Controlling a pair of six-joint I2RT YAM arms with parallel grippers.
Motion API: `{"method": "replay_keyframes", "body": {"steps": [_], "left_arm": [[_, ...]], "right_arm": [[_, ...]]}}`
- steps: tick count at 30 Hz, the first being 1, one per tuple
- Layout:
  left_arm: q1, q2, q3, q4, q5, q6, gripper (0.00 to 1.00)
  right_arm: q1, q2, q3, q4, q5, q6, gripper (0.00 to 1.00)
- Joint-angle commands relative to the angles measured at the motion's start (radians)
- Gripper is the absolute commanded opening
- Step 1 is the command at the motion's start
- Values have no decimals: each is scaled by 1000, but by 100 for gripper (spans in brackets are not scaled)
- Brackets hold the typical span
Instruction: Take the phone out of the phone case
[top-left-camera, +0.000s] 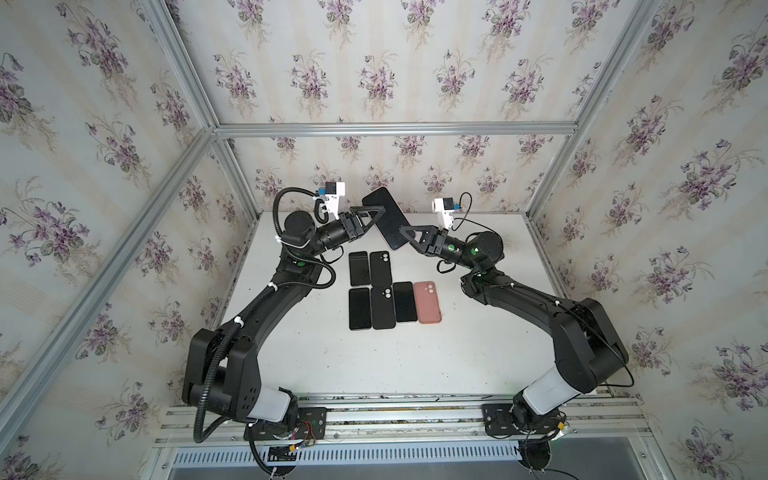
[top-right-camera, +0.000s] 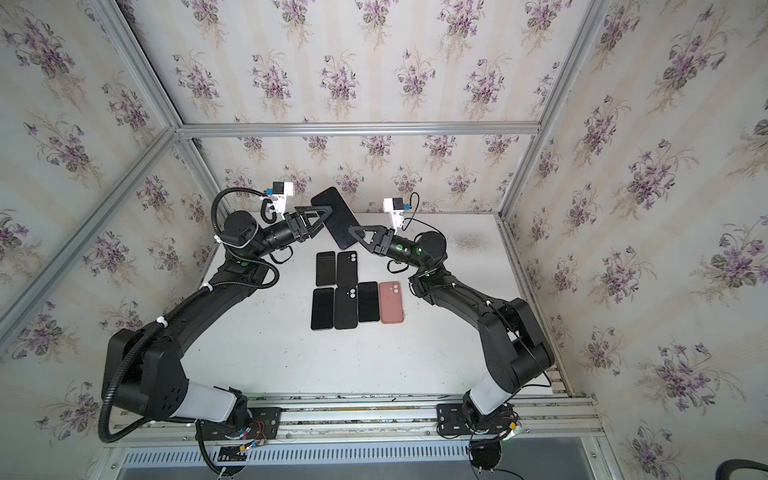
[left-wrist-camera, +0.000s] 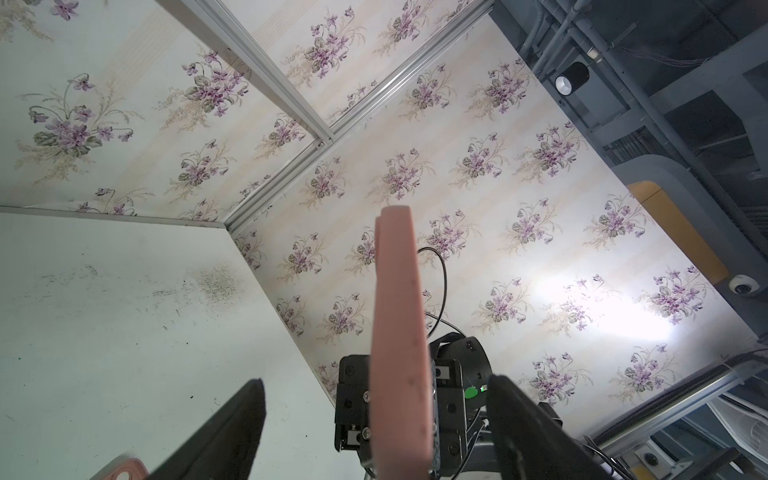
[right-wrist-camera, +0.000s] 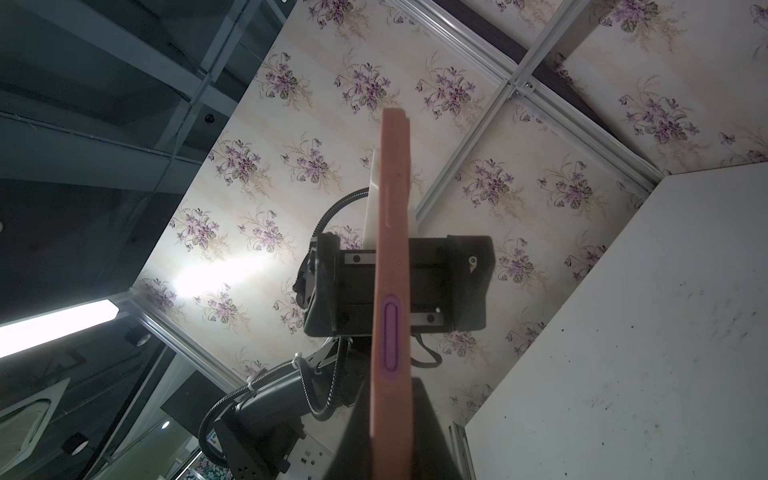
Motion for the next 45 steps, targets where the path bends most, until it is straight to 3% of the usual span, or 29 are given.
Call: {"method": "replay_keyframes", "body": {"steps": [1, 9, 18, 19, 21, 23, 26, 29, 37, 45], "left_arm": [[10, 11, 17, 56, 48, -26, 81], [18, 43, 52, 43, 77, -31, 56], [27, 39, 41, 34, 85, -43, 19], [27, 39, 45, 34, 84, -49, 16], [33, 34, 59, 27, 58, -73, 9], [42, 26, 81, 18, 13, -111, 4], [47, 11, 139, -7, -81, -169, 1], [46, -7, 178, -18, -192, -235, 1], [24, 23, 248, -9, -292, -363, 0], [-23, 44, 223, 35, -320, -417, 0]], "right_arm": [[-1, -15, -5, 53, -24, 7, 0], [-1, -15, -15, 52, -35, 4, 0], [-3, -18, -21, 41, -25, -12, 2], [-2, -23, -18, 27, -24, -21, 11], [-2, -47, -22, -14, -2, -58, 40], [-2, -88, -42, -54, 50, -114, 57], [0, -170, -81, -149, 170, -197, 72], [9, -226, -85, -201, 234, -230, 77], [108, -267, -72, -178, 343, -262, 78], [127, -205, -18, -119, 349, -231, 74]]}}
